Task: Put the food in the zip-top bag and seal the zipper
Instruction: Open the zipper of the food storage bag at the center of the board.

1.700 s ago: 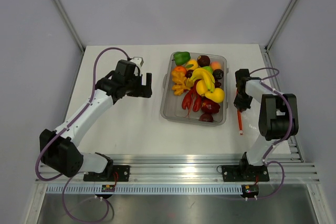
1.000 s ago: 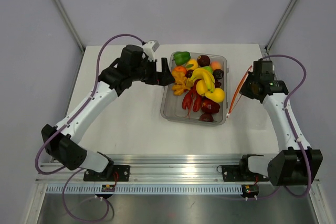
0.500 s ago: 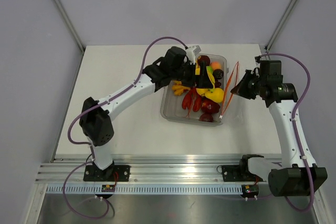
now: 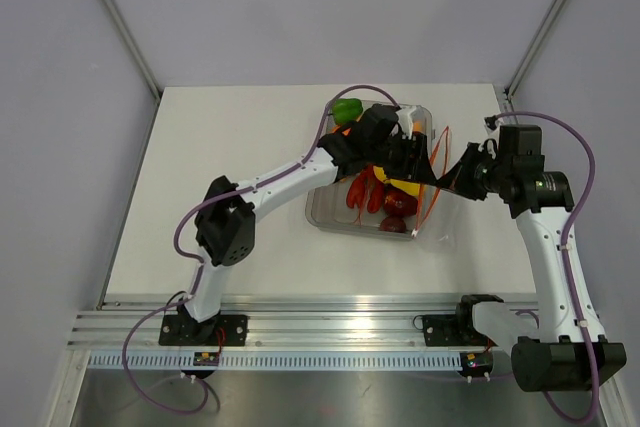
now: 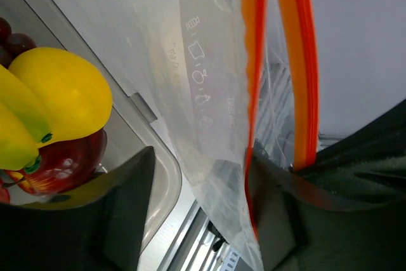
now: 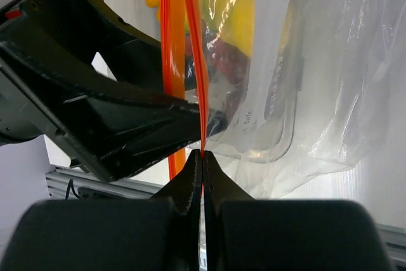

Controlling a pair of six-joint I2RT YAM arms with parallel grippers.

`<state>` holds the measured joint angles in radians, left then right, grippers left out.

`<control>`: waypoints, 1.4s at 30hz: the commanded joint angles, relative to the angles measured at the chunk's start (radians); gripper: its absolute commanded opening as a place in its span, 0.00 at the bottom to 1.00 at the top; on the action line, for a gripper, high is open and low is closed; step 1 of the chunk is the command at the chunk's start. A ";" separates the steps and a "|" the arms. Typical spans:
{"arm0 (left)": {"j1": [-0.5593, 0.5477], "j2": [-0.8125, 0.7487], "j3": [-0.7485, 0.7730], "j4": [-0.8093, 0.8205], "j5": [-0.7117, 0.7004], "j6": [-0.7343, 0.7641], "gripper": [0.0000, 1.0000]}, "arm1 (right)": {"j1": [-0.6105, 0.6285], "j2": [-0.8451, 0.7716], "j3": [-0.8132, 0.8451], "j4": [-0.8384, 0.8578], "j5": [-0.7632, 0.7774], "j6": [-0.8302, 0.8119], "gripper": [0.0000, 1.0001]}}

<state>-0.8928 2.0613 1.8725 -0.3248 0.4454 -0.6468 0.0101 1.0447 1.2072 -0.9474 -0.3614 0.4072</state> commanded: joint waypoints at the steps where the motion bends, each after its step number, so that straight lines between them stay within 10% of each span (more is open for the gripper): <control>1: -0.014 0.019 0.070 0.044 0.033 -0.008 0.55 | -0.002 -0.018 -0.001 -0.014 -0.025 -0.004 0.00; 7: 0.002 0.014 0.063 -0.040 -0.033 0.022 0.00 | -0.002 -0.021 0.014 -0.091 0.204 -0.047 0.00; 22: 0.051 -0.066 -0.072 -0.019 -0.034 0.039 0.00 | -0.002 -0.075 0.112 -0.148 0.601 -0.036 0.00; 33: 0.041 -0.076 -0.081 0.010 0.045 0.025 0.00 | -0.002 -0.055 -0.069 -0.030 0.366 0.007 0.43; 42: 0.029 -0.082 -0.082 0.006 0.062 0.036 0.00 | -0.002 -0.044 -0.124 0.041 0.265 0.021 0.37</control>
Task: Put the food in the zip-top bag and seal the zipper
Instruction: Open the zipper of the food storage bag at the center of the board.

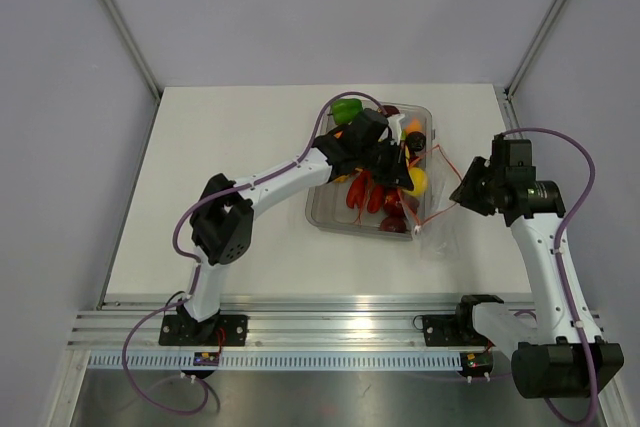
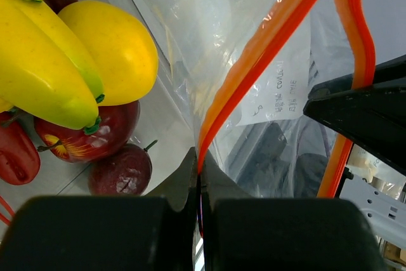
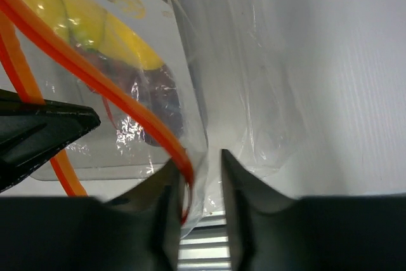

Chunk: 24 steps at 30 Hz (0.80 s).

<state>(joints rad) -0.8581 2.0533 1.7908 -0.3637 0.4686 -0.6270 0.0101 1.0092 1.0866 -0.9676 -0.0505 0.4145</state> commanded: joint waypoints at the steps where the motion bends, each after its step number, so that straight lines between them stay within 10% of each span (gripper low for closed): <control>1: -0.006 -0.073 -0.002 0.045 0.039 0.019 0.00 | -0.002 -0.014 -0.004 0.061 -0.045 0.020 0.25; 4: -0.006 -0.073 0.004 0.025 0.024 0.042 0.00 | -0.002 -0.035 0.010 0.055 0.003 0.036 0.00; 13: -0.002 -0.058 0.113 -0.158 -0.091 0.254 0.02 | -0.001 -0.057 0.101 -0.028 0.211 0.020 0.00; 19: -0.002 -0.042 0.175 -0.222 -0.006 0.342 0.77 | -0.002 -0.009 0.197 -0.124 0.340 0.000 0.00; 24: -0.001 -0.047 0.231 -0.259 0.051 0.385 0.82 | -0.002 0.031 0.252 -0.177 0.366 0.000 0.00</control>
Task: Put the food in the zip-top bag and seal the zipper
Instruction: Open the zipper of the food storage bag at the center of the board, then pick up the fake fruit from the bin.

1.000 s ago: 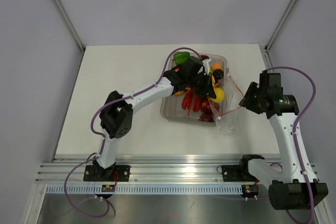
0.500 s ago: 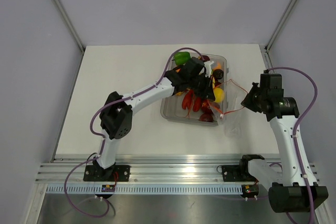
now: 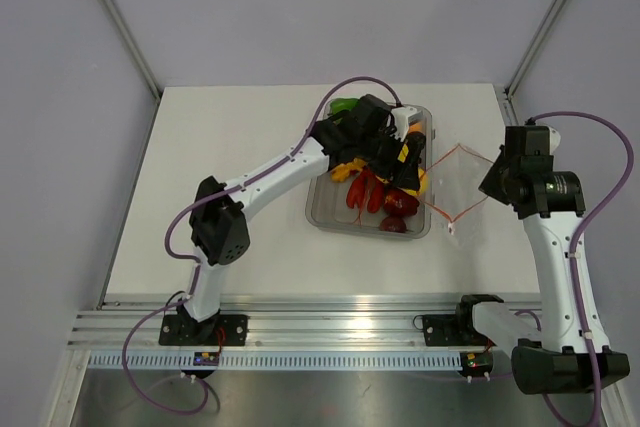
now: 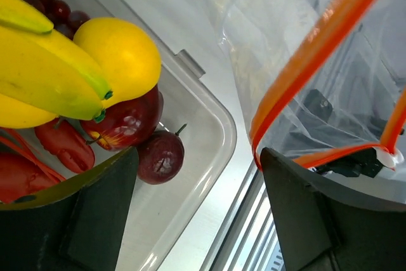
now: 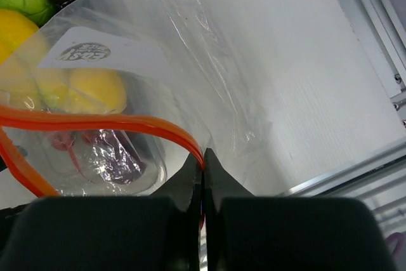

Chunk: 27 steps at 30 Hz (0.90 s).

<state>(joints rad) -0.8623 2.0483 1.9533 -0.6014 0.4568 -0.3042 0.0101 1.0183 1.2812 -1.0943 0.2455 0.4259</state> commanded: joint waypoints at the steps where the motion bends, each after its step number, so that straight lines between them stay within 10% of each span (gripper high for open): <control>1: 0.006 -0.051 0.073 -0.023 0.065 0.066 0.81 | -0.002 0.031 0.063 -0.055 0.072 -0.010 0.00; 27: 0.118 -0.069 -0.224 0.224 0.079 -0.072 0.65 | -0.001 0.140 0.018 -0.004 0.021 -0.026 0.00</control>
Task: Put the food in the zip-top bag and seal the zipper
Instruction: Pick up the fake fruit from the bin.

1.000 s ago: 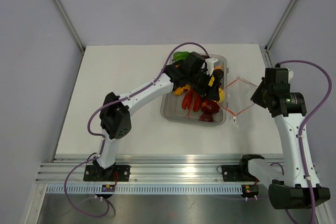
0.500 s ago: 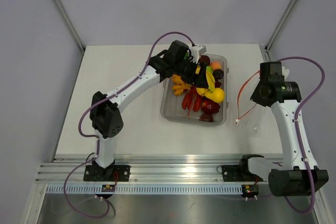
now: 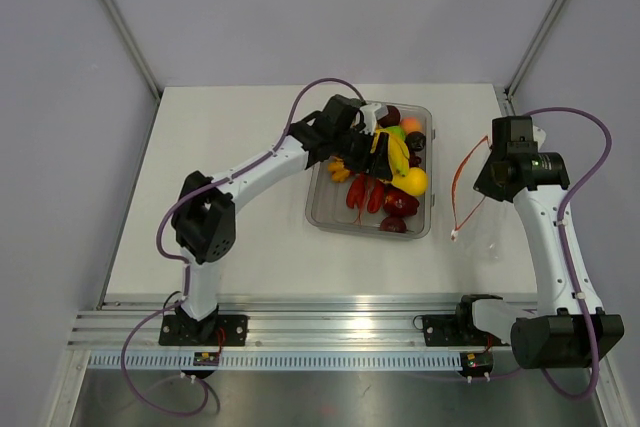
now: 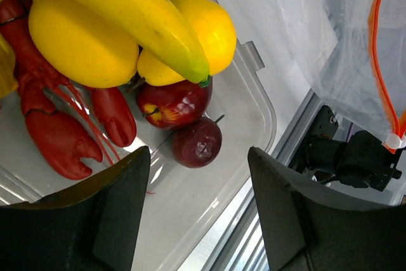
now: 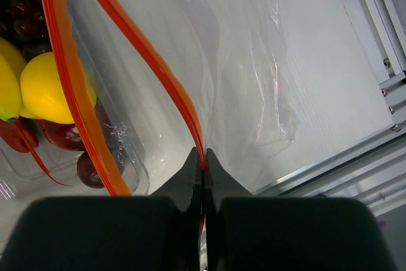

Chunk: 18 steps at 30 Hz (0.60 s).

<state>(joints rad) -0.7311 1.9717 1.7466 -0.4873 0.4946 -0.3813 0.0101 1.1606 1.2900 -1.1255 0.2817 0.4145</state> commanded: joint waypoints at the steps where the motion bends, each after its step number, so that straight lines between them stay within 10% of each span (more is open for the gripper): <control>1: -0.019 0.013 -0.022 0.116 0.042 0.027 0.65 | -0.002 -0.002 0.011 0.027 -0.022 -0.014 0.00; 18: -0.091 -0.004 -0.019 0.147 -0.105 0.099 0.64 | -0.002 -0.062 -0.003 0.050 -0.038 -0.025 0.00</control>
<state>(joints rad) -0.8242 2.0243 1.7081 -0.4065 0.4484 -0.2951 0.0101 1.1343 1.2896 -1.1107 0.2581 0.4023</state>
